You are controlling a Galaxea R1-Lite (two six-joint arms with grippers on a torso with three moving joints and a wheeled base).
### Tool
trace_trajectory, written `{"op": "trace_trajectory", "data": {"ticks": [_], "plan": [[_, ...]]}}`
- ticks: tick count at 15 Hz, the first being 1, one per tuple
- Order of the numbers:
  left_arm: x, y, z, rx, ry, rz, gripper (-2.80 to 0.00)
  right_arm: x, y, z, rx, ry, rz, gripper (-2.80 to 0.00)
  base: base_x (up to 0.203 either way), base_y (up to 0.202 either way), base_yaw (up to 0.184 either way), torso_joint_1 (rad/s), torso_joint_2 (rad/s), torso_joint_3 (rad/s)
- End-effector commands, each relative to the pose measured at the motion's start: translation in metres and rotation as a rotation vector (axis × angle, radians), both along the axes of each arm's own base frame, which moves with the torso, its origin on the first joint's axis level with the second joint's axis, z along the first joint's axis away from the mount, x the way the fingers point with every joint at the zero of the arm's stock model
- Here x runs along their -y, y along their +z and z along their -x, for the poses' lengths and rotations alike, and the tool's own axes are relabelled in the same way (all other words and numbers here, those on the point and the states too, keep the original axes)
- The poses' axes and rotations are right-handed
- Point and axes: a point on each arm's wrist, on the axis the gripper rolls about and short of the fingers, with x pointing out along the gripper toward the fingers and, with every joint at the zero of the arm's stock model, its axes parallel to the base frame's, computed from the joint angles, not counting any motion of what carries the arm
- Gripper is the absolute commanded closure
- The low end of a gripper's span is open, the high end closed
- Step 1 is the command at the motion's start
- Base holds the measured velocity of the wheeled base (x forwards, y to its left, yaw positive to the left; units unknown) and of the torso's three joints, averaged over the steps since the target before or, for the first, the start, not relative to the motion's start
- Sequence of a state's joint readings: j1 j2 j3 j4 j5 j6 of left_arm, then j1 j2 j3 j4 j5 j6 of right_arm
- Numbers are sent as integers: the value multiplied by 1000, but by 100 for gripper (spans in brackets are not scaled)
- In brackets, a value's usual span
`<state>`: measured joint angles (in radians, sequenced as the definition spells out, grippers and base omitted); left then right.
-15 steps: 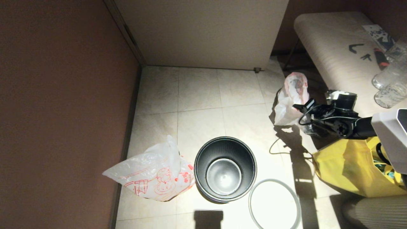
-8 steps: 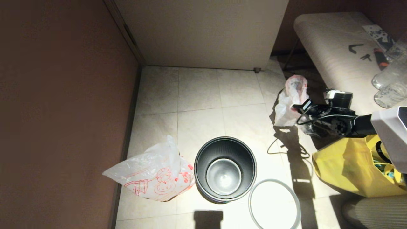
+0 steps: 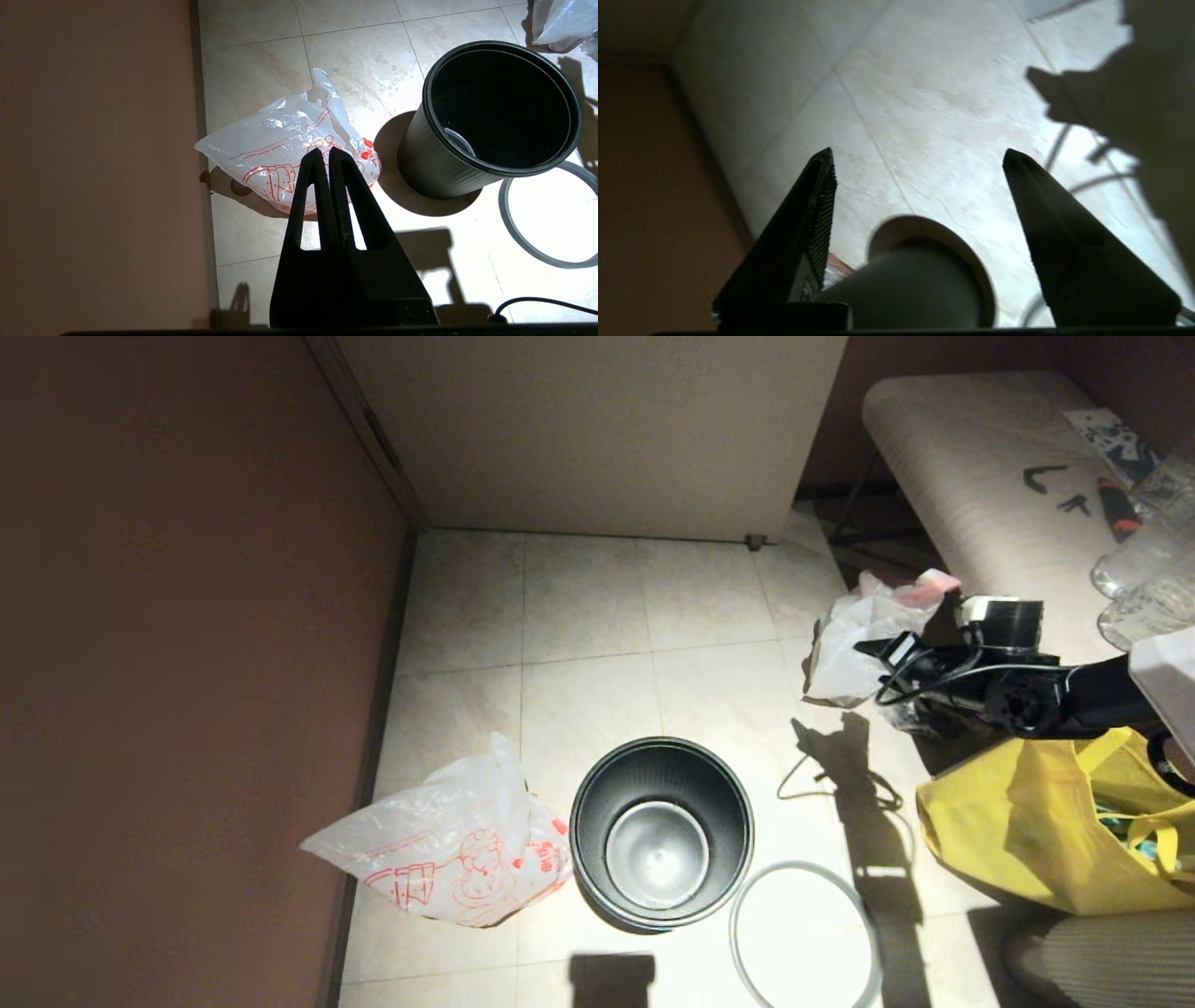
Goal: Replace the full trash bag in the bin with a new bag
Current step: Place the trash bag on the floor, then pick up a new trash bag
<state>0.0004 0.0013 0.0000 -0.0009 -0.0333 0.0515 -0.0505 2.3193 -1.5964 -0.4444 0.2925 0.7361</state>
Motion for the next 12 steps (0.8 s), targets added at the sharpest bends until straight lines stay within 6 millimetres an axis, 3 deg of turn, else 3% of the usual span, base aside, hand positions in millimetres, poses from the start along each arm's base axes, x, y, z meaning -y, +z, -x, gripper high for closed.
{"op": "trace_trajectory", "data": {"ticks": [1, 8, 12], "plan": [[0, -1, 0, -3, 0, -1, 0, -13, 13, 25, -8, 3, 56, 0, 0, 0, 0, 0, 0, 0], [0, -1, 0, -3, 0, 0, 0, -84, 54, 103, 25, 55, 231, 0, 0, 0, 0, 0, 0, 0], [0, -1, 0, -3, -1, -1, 0, -85, 62, 146, 38, 65, 376, 0, 0, 0, 0, 0, 0, 0]]}}
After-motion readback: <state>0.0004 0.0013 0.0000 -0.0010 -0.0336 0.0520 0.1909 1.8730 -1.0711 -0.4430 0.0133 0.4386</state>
